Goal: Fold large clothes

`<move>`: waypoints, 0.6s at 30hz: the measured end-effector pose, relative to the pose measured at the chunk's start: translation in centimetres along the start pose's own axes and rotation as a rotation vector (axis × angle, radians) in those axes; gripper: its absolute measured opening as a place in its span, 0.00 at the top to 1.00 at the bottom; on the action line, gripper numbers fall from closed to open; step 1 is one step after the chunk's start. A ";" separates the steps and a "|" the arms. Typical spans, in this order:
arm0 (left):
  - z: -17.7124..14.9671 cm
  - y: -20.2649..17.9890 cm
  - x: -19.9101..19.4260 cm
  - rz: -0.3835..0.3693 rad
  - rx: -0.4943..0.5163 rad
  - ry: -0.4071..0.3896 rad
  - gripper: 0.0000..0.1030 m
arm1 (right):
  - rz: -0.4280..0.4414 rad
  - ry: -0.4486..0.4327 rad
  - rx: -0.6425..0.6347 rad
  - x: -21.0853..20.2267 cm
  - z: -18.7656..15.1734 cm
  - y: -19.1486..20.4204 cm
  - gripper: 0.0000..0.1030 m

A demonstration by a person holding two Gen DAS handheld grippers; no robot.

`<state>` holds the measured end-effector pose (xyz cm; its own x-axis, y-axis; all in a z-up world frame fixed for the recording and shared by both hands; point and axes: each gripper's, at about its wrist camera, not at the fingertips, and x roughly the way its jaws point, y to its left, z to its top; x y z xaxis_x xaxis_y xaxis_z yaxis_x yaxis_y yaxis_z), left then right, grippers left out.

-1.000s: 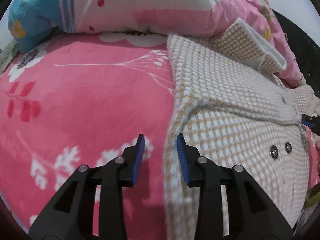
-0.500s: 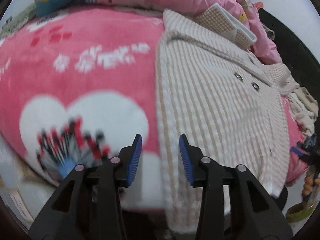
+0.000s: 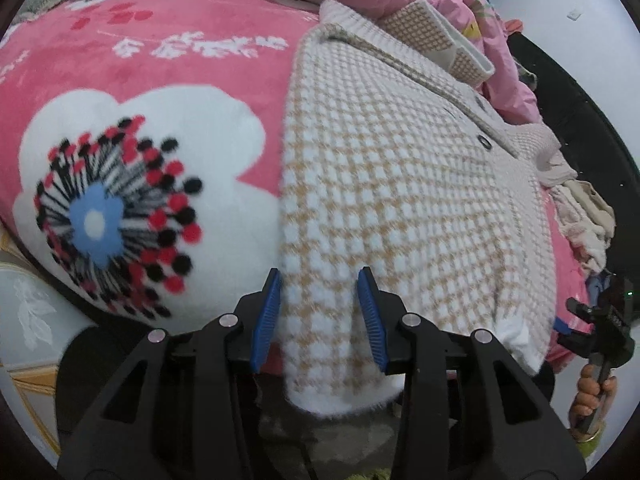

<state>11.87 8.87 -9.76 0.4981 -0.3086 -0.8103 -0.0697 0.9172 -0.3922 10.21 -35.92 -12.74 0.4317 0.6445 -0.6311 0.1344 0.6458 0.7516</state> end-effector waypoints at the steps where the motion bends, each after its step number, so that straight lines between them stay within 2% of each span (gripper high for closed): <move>1: -0.2 0.0 0.0 -0.004 -0.002 0.001 0.65 | 0.011 0.009 0.008 0.3 -0.3 -0.1 0.41; 5: -0.6 0.4 0.3 -0.033 -0.031 0.008 0.65 | 0.036 0.042 0.042 1.8 -1.5 -0.5 0.50; 11: -1.0 1.4 0.6 -0.079 -0.083 0.029 0.65 | 0.014 0.041 0.030 2.8 -2.6 0.1 0.53; 16: -1.4 1.3 0.7 -0.069 -0.087 0.048 0.66 | -0.004 0.055 0.018 3.3 -3.5 0.3 0.63; 18: -1.4 1.0 0.6 -0.061 -0.082 0.049 0.71 | -0.014 0.052 0.012 3.5 -3.8 0.3 0.69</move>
<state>10.94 9.30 -11.26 0.4606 -0.3767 -0.8037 -0.1124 0.8735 -0.4738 8.38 -31.91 -15.46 0.3823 0.6561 -0.6507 0.1515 0.6502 0.7446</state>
